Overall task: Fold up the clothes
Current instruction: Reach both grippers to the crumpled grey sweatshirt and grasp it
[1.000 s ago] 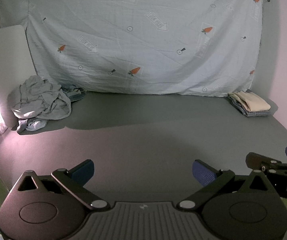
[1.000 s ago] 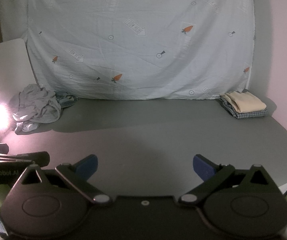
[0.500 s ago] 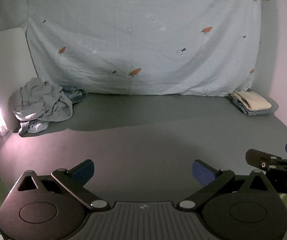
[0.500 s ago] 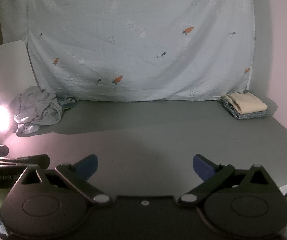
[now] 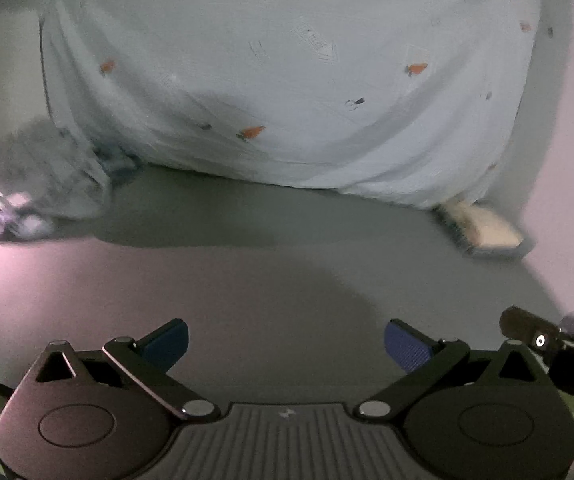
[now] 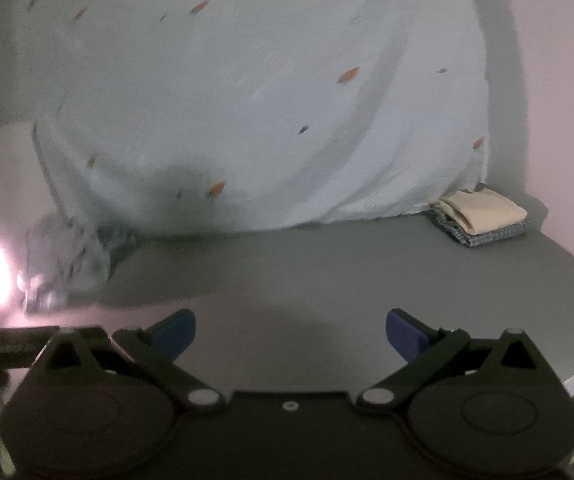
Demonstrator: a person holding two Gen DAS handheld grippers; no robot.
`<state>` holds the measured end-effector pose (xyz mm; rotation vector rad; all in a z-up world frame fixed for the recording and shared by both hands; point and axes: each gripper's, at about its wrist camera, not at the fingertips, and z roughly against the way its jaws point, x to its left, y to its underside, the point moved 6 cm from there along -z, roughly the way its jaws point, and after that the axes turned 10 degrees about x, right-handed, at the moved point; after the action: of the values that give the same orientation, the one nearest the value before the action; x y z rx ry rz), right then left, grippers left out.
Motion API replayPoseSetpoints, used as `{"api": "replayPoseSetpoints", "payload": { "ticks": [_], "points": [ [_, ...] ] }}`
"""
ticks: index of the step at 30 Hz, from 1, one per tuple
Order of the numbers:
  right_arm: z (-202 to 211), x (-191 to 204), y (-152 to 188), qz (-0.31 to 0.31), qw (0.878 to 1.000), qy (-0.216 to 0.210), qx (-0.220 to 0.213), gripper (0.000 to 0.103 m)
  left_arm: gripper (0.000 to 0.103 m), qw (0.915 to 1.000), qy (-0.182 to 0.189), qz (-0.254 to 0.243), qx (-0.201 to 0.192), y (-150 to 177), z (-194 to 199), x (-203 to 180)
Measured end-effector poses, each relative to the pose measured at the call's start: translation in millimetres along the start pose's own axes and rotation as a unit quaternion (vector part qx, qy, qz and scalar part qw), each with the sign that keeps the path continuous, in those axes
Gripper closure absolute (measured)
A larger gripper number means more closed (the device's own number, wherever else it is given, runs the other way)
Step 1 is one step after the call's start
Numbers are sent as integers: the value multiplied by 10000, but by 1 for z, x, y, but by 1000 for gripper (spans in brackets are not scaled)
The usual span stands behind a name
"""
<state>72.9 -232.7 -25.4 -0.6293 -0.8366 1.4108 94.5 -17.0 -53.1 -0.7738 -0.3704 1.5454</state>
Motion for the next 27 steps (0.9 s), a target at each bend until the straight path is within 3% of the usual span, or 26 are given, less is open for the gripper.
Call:
{"api": "replayPoseSetpoints", "payload": {
  "ticks": [2,5,9,12,15,20,27],
  "points": [
    [-13,-11,-5,-235,9995,-203,24,0,0,9992,182,200,282,-6,-21,-2],
    [-51,-26,-9,-571,9962,-464,471,0,0,9956,288,369,818,-14,-61,-5],
    [-101,-37,-35,-889,9915,-507,802,0,0,9931,302,401,1060,-40,-90,-6],
    [-134,-37,-65,-882,9918,-514,773,0,0,9943,71,408,984,-66,-99,1],
    [-171,-25,-83,-343,9964,-362,684,3,0,9934,-188,444,1042,-89,-113,12],
    [-230,17,-89,497,9925,-552,970,19,3,9890,-848,312,1172,-113,-135,35],
    [-298,121,-95,1343,9783,-1037,1187,41,27,9751,-1858,383,1153,-148,-143,129]
  ]
}}
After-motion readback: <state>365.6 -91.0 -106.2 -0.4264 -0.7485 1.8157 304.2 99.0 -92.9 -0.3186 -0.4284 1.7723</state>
